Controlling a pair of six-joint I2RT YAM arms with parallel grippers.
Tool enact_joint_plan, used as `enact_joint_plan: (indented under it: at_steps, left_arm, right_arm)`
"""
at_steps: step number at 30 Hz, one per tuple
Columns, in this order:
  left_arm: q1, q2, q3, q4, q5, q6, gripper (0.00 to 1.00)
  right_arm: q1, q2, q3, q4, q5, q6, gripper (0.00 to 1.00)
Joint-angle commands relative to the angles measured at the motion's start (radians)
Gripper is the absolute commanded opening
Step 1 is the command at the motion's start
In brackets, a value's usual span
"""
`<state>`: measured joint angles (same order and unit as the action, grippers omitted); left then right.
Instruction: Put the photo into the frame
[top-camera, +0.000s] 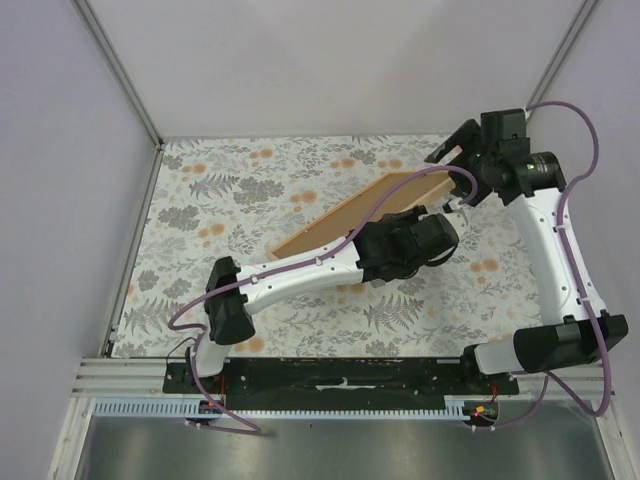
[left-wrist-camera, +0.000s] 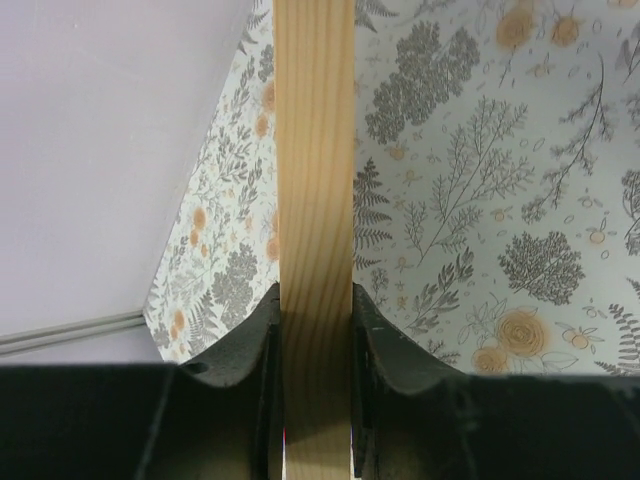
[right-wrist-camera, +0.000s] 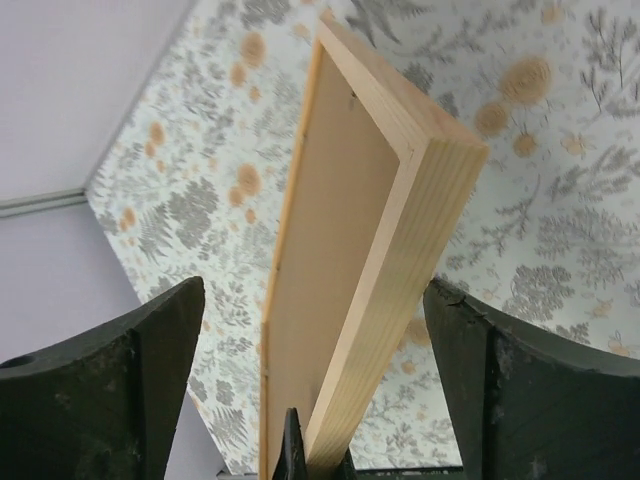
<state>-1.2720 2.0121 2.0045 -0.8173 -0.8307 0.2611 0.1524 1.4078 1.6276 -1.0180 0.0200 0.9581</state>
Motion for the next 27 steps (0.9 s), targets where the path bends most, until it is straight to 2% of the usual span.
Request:
enact_joint_plan:
  at_steps: [1, 6, 9, 12, 19, 23, 27]
  left_arm:
    - [0.029, -0.047, 0.161, 0.043, -0.039, 0.079, 0.02]
    - [0.069, -0.088, 0.229, 0.029, 0.004, 0.034, 0.02]
    - [0.108, -0.076, 0.337, -0.051, 0.036, -0.07, 0.02]
    - [0.169, -0.078, 0.439, -0.127, 0.126, -0.205, 0.02]
    - [0.354, -0.176, 0.416, -0.122, 0.378, -0.474, 0.02]
    - [0.503, -0.268, 0.246, -0.014, 0.588, -0.64, 0.02]
    - [0.579, -0.265, 0.258, -0.014, 0.645, -0.704, 0.02]
  right_arm:
    - [-0.045, -0.029, 0.175, 0.033, 0.014, -0.082, 0.98]
    - [-0.12, -0.065, 0.232, 0.021, 0.018, -0.124, 0.98]
    - [-0.145, -0.099, 0.209, 0.021, 0.02, -0.137, 0.98]
    - [-0.2, -0.127, 0.183, 0.022, 0.006, -0.156, 0.98]
    - [-0.235, -0.148, 0.15, 0.025, -0.055, -0.19, 0.98]
    - [-0.235, -0.135, 0.112, 0.033, -0.089, -0.211, 0.98]
    - [-0.235, -0.136, 0.042, 0.061, -0.124, -0.22, 0.98]
